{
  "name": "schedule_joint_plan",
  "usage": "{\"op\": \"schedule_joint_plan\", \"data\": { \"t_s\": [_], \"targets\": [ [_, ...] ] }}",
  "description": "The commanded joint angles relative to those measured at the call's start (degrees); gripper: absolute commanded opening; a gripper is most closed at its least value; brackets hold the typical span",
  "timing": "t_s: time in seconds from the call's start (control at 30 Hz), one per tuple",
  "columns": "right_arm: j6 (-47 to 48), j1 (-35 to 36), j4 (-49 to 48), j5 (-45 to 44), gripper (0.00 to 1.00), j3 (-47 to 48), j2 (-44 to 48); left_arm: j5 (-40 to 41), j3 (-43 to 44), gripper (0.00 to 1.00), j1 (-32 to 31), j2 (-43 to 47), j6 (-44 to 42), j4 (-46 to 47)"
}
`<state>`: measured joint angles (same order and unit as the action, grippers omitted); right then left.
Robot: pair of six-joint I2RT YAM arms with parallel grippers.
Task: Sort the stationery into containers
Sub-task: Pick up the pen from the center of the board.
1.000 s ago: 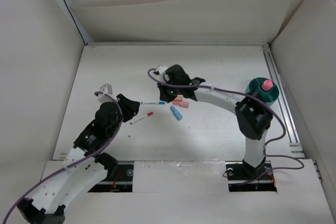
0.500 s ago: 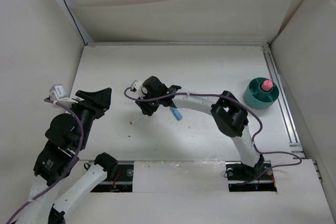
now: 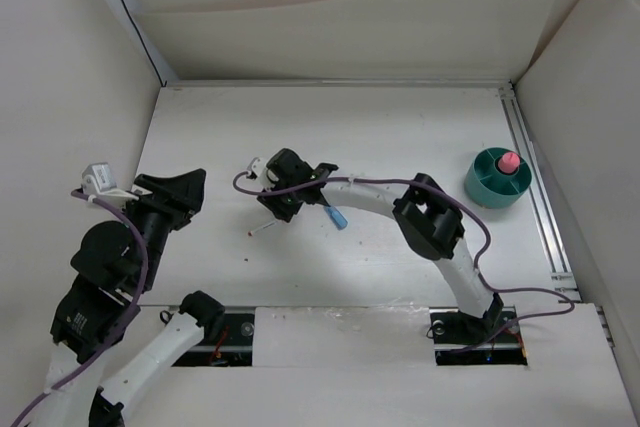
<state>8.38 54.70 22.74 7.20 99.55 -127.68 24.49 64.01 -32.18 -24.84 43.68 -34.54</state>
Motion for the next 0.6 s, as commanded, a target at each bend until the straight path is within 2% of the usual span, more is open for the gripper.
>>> {"op": "schedule_joint_plan", "data": {
  "t_s": [0.0, 0.3, 0.53, 0.57],
  "targets": [
    [1.2, 1.03, 2.48, -3.15, 0.51, 1.79, -1.52, 0.65, 1.38, 0.48, -0.25, -1.08, -1.05, 1.14],
    [1.2, 1.55, 0.11, -2.02, 0.51, -3.92, 0.76, 0.03, -0.38, 0.48, -0.25, -0.56, -1.05, 1.67],
    [1.2, 1.55, 1.87, 1.67, 0.51, -2.79, 0.76, -0.5, -0.9, 0.48, -0.25, -0.56, -1.05, 1.67],
    [1.2, 1.55, 2.48, 1.68, 0.53, -2.78, 0.76, -0.5, -0.9, 0.48, -0.25, -0.56, -1.05, 1.67]
  ]
}}
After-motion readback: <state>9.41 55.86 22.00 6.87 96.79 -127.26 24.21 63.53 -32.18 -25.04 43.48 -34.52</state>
